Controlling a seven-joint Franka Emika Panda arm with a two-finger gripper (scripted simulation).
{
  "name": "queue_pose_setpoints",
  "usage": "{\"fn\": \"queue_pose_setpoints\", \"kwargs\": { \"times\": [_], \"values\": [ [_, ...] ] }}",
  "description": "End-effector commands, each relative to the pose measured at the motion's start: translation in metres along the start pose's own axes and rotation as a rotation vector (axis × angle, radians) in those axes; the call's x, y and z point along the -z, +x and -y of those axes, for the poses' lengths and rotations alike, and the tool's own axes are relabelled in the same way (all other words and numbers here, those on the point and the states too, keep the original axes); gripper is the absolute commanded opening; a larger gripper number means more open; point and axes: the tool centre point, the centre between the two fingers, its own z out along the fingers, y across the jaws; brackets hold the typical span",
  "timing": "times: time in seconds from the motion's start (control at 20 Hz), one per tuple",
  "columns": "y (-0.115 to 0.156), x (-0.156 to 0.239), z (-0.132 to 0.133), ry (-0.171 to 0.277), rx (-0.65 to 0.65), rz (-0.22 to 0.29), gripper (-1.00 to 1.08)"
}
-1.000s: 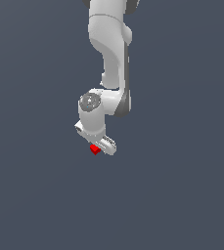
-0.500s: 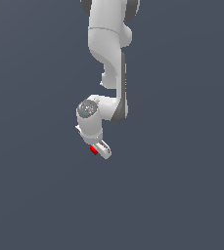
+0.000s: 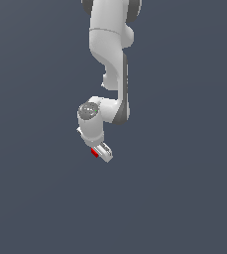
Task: Pick up the red cube and move it to a goal position.
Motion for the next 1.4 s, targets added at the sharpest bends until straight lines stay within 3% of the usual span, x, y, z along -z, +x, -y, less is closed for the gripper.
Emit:
{"fn": "queue_pose_setpoints", "kwargs": {
  "times": [0.0,0.65,1.35],
  "values": [
    [0.000,0.000,0.000,0.000,-0.001,0.000,-1.00],
    [-0.003,0.041,0.002,0.000,-0.001,0.000,-1.00],
    [-0.012,0.188,0.007,0.000,-0.003,0.000,-1.00]
  ]
}}
